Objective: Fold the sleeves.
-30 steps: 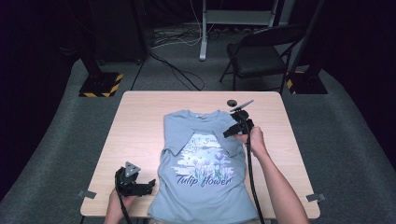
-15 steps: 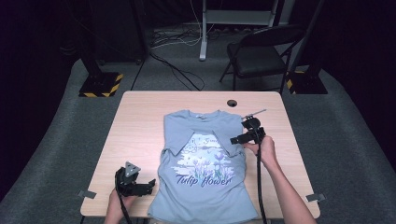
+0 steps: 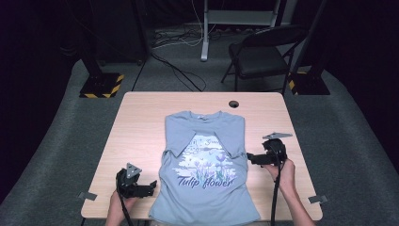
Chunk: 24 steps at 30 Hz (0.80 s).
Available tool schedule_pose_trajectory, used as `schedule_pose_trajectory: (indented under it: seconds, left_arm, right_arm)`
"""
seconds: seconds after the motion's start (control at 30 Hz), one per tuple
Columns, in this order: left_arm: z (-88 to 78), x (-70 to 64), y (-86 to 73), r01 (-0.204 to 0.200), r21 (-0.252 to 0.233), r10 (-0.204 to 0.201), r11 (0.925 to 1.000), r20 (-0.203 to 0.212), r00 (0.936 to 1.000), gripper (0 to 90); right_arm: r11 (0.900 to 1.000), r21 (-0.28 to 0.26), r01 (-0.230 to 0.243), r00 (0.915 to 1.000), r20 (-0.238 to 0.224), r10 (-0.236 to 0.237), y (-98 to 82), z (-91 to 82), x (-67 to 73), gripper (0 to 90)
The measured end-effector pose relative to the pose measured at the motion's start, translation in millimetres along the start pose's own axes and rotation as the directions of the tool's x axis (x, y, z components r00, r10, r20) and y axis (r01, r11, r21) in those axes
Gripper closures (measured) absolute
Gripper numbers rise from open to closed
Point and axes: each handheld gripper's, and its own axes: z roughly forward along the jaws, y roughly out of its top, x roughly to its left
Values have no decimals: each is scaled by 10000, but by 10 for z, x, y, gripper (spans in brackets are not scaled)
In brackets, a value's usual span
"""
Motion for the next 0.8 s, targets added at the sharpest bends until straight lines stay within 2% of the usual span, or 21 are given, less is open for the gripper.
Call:
schedule_pose_trajectory:
  seconds: [0.1,0.17,0.47,0.53,0.8]
  left_arm:
    - [1,0,0,5,-3,-5,10000,1,10000,1]
    - [2,-1,1,8,-5,-8,10000,0,10000,1]
    - [3,-1,1,13,-8,-13,10000,4,10000,1]
    - [2,-1,1,12,-6,-12,10000,-2,10000,1]
    - [2,-1,2,9,1,-9,10000,0,10000,1]
  right_arm:
    - [9995,-292,-131,9997,218,138,-160,-75,-19,41]
    - [9998,-197,-102,9987,497,112,-265,-94,-24,40]
    - [9961,-430,-769,9928,886,805,-766,-144,-66,37]
    - [9940,-643,-884,9911,937,942,-869,-158,-64,37]
    - [9908,-1104,-784,9839,1518,948,-1042,-240,-22,36]
